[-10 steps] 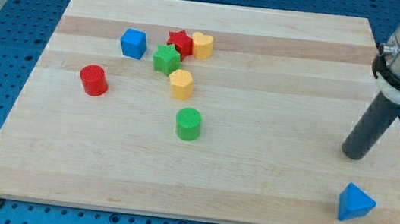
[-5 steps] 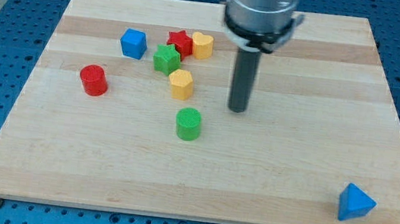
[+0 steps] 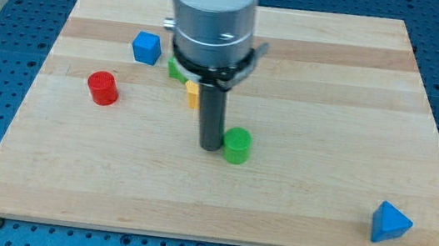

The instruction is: Push green circle near to blue triangle

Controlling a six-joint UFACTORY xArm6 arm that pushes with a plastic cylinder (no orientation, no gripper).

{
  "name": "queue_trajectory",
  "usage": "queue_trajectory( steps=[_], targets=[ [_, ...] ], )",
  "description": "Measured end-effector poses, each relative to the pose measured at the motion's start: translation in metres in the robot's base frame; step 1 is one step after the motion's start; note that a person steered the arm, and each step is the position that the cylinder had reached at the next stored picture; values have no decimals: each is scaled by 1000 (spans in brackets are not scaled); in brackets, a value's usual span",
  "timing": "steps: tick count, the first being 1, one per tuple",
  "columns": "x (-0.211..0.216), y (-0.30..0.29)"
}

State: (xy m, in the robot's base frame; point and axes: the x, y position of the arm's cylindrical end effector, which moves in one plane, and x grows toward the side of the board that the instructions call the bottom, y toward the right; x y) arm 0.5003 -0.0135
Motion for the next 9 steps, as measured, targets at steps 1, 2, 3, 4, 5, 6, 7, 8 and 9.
queue_trajectory(
  steps=[1,2,3,4,5,6,7,8,9],
  targets=[
    [6,13],
    [20,22],
    [24,42],
    [5,48],
    [-4,53],
    [-5,86],
    [7,120],
    [16,150],
    [23,167]
  ],
)
